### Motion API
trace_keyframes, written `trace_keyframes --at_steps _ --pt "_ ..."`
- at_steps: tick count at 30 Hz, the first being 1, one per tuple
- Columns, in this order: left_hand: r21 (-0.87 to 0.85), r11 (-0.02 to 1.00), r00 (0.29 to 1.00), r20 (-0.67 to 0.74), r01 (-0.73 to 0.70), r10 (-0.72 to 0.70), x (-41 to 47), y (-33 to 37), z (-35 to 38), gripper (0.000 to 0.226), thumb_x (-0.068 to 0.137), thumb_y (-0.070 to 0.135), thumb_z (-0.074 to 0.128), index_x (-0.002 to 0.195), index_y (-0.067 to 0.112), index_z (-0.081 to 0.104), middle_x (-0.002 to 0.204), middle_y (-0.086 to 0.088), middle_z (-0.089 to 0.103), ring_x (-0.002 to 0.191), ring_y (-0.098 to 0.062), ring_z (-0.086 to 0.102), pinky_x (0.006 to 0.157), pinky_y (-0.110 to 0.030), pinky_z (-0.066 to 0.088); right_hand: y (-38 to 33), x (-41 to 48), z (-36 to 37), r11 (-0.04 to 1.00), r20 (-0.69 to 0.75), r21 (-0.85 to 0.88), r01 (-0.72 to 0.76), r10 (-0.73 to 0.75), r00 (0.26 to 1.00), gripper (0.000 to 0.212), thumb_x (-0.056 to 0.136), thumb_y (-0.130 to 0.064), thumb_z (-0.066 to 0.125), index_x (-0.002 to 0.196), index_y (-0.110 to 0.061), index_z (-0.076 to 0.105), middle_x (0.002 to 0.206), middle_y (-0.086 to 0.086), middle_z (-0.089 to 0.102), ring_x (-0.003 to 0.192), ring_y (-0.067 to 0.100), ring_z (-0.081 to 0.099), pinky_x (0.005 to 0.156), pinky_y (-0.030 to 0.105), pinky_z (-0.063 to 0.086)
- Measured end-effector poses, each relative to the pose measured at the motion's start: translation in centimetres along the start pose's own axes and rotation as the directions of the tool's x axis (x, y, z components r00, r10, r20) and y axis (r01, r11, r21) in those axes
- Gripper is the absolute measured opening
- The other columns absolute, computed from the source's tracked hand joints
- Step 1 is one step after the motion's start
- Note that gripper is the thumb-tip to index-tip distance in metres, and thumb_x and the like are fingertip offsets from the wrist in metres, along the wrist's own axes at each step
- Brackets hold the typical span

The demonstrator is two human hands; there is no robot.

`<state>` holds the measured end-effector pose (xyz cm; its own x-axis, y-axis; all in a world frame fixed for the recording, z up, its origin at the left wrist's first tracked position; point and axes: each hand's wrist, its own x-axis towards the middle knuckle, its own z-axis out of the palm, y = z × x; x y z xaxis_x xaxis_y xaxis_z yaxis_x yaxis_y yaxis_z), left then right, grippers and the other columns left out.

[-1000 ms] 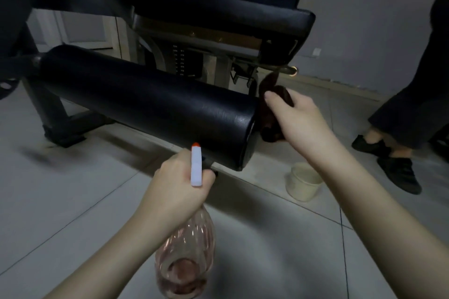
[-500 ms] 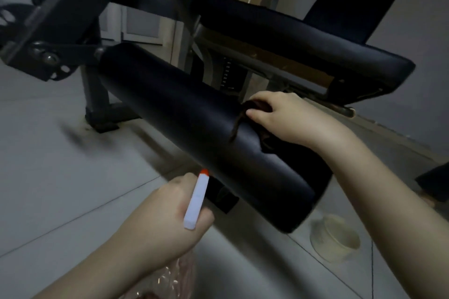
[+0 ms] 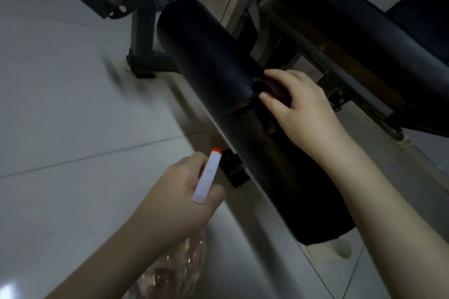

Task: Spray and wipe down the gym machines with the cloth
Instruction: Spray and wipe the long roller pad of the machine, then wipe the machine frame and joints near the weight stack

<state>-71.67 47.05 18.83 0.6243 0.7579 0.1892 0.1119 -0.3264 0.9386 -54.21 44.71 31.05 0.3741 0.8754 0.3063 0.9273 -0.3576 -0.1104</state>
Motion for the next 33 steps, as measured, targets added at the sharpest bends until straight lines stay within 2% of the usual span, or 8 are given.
trace_keyframes --at_steps 4,8,11,14,18,20,27,33 --pt "-0.08 0.992 0.993 -0.054 0.101 -0.106 -1.1 1.6 -1.5 0.025 0.086 0.031 0.052 0.077 0.008 0.047 0.072 -0.009 0.052 0.06 -0.018 0.051 0.058 -0.028 0.045 -2.1 -1.2 -0.4 0.998 -0.012 0.044 0.041 -0.041 0.999 0.047 0.09 -0.041 0.055 0.135 -0.032 0.043 0.128 -0.001 0.048 0.115 0.015 0.048 0.088 0.022 0.036" --pt "-0.077 0.983 0.978 -0.114 0.165 -0.173 -1.6 4.3 -3.6 0.032 0.081 0.034 0.05 0.079 0.003 0.048 0.074 -0.014 0.053 0.063 -0.02 0.05 0.059 -0.028 0.041 -5.1 -1.0 -0.5 0.895 0.144 0.407 -0.181 0.133 0.981 0.039 0.087 -0.037 0.063 0.122 -0.027 0.052 0.111 -0.003 0.058 0.098 0.01 0.056 0.075 0.017 0.045" --pt "-0.012 0.976 0.965 -0.15 0.216 -0.215 -1.9 6.8 -6.0 0.022 0.089 0.022 0.056 0.083 0.003 0.049 0.078 -0.013 0.054 0.064 -0.016 0.048 0.06 -0.026 0.038 -8.2 -0.9 -0.8 0.586 0.424 0.63 -0.51 0.29 0.858 0.026 0.088 -0.032 0.063 0.109 -0.017 0.058 0.098 0.002 0.065 0.088 0.015 0.063 0.073 0.026 0.053" --pt "0.057 0.959 0.95 -0.162 0.277 -0.265 -2.4 9.3 -9.3 0.021 0.084 0.021 0.058 0.092 0.003 0.051 0.083 -0.013 0.054 0.069 -0.019 0.049 0.059 -0.028 0.038 -11.4 -1.2 -1.6 0.301 0.722 0.556 -0.775 0.286 0.63 0.032 0.091 -0.035 0.058 0.114 -0.014 0.058 0.103 0.009 0.068 0.092 0.022 0.066 0.082 0.037 0.055" --pt "0.094 0.936 0.93 -0.182 0.34 -0.319 -3.3 12.7 -14.4 0.021 0.076 0.025 0.057 0.088 0.008 0.05 0.076 -0.005 0.051 0.067 -0.02 0.049 0.054 -0.023 0.035 -15.8 -1.1 -5.4 -0.013 0.868 0.461 -0.888 0.214 0.447 0.026 0.098 -0.032 0.047 0.1 -0.01 0.061 0.085 0.009 0.069 0.085 0.023 0.063 0.091 0.043 0.05" --pt "0.114 0.933 0.927 -0.207 0.341 -0.313 -3.8 15.1 -17.1 0.013 0.081 0.016 0.06 0.08 0.011 0.047 0.075 -0.006 0.049 0.068 -0.021 0.047 0.055 -0.021 0.034 -18.1 -0.6 -7.7 -0.152 0.895 0.427 -0.891 0.211 0.393 0.029 0.099 -0.034 0.045 0.101 -0.007 0.057 0.1 0.015 0.065 0.094 0.028 0.062 0.089 0.044 0.05" --pt "0.174 0.912 0.911 -0.256 0.371 -0.322 -5.2 23.7 -26.2 0.018 0.084 0.011 0.057 0.085 -0.004 0.046 0.077 -0.016 0.049 0.074 -0.03 0.045 0.064 -0.034 0.038 -26.2 1.2 -17.1 -0.272 0.93 0.365 -0.89 0.151 0.335 0.044 0.102 -0.035 0.034 0.083 -0.004 0.058 0.102 0.021 0.065 0.115 0.035 0.055 0.1 0.044 0.044" --pt "0.072 0.91 0.9 -0.2 0.408 -0.388 -4.5 31.0 -34.1 0.033 0.07 0.029 0.056 0.094 0.005 0.054 0.091 -0.014 0.06 0.091 -0.029 0.056 0.079 -0.042 0.045 -33.0 2.9 -23.4 -0.379 0.941 0.335 -0.863 0.182 0.285 0.047 0.101 -0.036 0.032 0.09 -0.001 0.06 0.088 0.018 0.064 0.091 0.029 0.06 0.098 0.043 0.045"
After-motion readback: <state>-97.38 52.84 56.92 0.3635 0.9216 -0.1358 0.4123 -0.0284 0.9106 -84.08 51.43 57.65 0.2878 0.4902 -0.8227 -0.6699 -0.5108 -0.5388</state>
